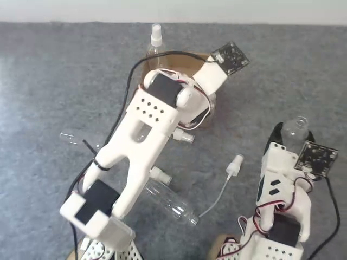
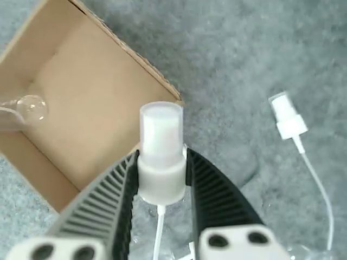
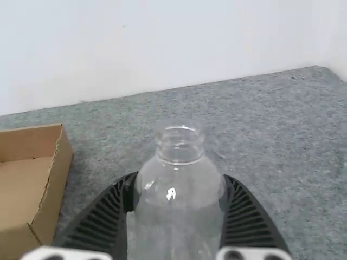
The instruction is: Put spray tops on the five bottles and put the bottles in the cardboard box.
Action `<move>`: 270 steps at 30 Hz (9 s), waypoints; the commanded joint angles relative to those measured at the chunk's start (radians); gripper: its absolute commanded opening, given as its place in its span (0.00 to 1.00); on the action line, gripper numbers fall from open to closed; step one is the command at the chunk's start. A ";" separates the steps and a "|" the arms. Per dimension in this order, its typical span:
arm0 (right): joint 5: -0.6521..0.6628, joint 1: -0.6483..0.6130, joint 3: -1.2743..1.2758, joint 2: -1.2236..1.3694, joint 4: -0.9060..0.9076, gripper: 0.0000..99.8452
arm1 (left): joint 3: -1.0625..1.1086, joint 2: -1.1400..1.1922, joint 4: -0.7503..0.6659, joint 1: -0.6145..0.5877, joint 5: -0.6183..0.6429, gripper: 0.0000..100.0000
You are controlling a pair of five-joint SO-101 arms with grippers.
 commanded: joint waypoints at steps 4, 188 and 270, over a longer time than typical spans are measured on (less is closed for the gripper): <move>0.018 -0.036 -0.009 -0.015 -0.004 0.09 | -0.012 -0.158 -0.017 0.005 0.048 0.01; 0.364 -1.081 0.258 -0.015 -0.236 0.09 | 1.268 -1.903 -0.614 -0.143 0.565 0.01; 0.130 -0.954 0.258 -0.018 -0.334 0.09 | 1.573 -1.903 -0.617 0.072 0.439 0.02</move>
